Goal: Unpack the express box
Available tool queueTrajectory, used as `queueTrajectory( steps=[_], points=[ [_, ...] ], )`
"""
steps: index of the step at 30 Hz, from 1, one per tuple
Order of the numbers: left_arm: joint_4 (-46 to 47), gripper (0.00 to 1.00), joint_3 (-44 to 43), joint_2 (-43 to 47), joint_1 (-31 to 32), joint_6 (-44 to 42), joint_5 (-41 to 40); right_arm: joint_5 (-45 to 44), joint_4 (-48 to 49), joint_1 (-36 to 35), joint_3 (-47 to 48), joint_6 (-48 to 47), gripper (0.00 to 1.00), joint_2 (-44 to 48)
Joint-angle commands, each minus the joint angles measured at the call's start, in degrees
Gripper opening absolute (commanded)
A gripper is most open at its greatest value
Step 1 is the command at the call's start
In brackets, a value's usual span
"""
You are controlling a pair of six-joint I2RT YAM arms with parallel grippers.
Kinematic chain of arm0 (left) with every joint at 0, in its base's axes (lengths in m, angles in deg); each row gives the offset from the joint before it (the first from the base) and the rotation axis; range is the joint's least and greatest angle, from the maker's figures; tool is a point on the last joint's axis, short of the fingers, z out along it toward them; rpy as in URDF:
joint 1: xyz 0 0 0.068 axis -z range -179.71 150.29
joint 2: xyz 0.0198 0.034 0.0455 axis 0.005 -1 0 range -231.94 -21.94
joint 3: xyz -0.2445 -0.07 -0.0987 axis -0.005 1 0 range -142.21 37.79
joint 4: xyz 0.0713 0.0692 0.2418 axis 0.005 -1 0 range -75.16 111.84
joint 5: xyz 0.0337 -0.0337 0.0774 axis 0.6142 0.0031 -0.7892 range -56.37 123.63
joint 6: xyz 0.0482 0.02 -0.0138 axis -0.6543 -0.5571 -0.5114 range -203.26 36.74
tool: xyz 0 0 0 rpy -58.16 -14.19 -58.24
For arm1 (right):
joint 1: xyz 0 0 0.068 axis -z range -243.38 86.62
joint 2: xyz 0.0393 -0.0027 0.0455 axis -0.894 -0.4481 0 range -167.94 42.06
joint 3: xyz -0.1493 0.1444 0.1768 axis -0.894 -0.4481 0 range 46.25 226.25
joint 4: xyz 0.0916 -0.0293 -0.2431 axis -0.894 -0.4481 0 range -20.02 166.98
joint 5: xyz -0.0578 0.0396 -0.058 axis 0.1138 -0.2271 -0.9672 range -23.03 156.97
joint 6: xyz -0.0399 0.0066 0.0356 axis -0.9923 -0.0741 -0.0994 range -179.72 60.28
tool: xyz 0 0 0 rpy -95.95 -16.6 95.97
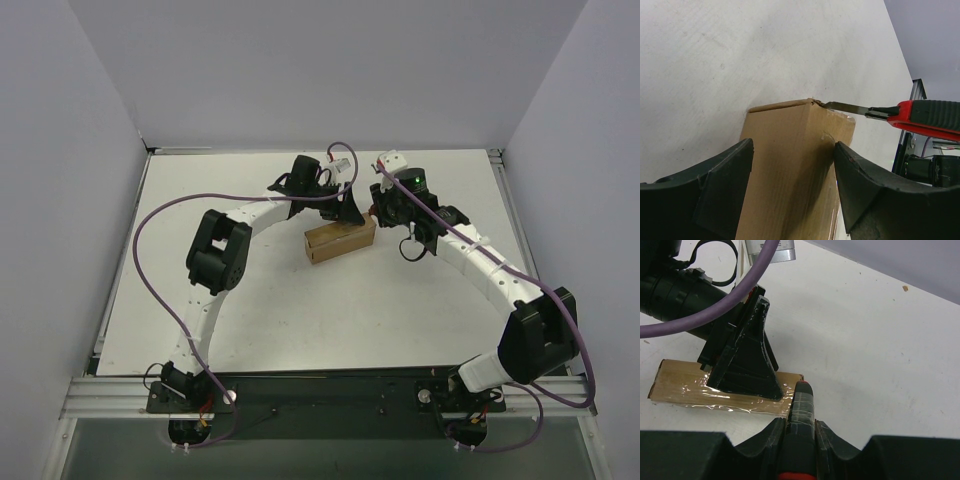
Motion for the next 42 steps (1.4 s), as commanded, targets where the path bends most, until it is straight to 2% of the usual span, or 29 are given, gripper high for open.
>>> queueTrajectory(
  steps=[1,7,13,27,29,33,37,42],
  points=[
    [-2.18,0.74,1.37,-1.21,-0.18,-1.71,-1.91,0.57,-0.72,-0.19,2.73,-0.17,0.0,-0.23],
    [-2.18,0.74,1.46,-1.21,-0.18,-1.1,-2.61,0.75,-3.53,-0.45,2.99,-0.17,0.0,0.03],
    [-1.39,0.68,1.89,-1.47,-0.01,0.66,-4.28,0.49,-8.27,-1.6,4.05,0.62,0.0,0.65],
    [2.47,0.33,3.92,-1.21,0.08,4.7,-2.79,-1.01,-13.56,-2.12,5.81,1.76,0.0,0.91],
    [2.74,0.22,4.09,-1.29,-0.01,5.23,-2.7,-1.01,-14.17,-2.12,5.9,2.38,0.0,0.91],
    [3.18,0.07,4.27,-1.29,-0.01,5.76,-2.61,-0.92,-15.23,-2.48,5.98,2.65,0.0,0.91],
    [3.36,0.0,4.53,-1.12,-0.1,5.94,-2.7,-1.18,-16.28,-2.56,5.63,1.77,0.0,1.26],
    [3.62,0.0,4.53,-1.12,-0.1,5.76,-2.52,-1.19,-17.86,-2.48,5.54,-0.86,0.0,1.79]
  ],
)
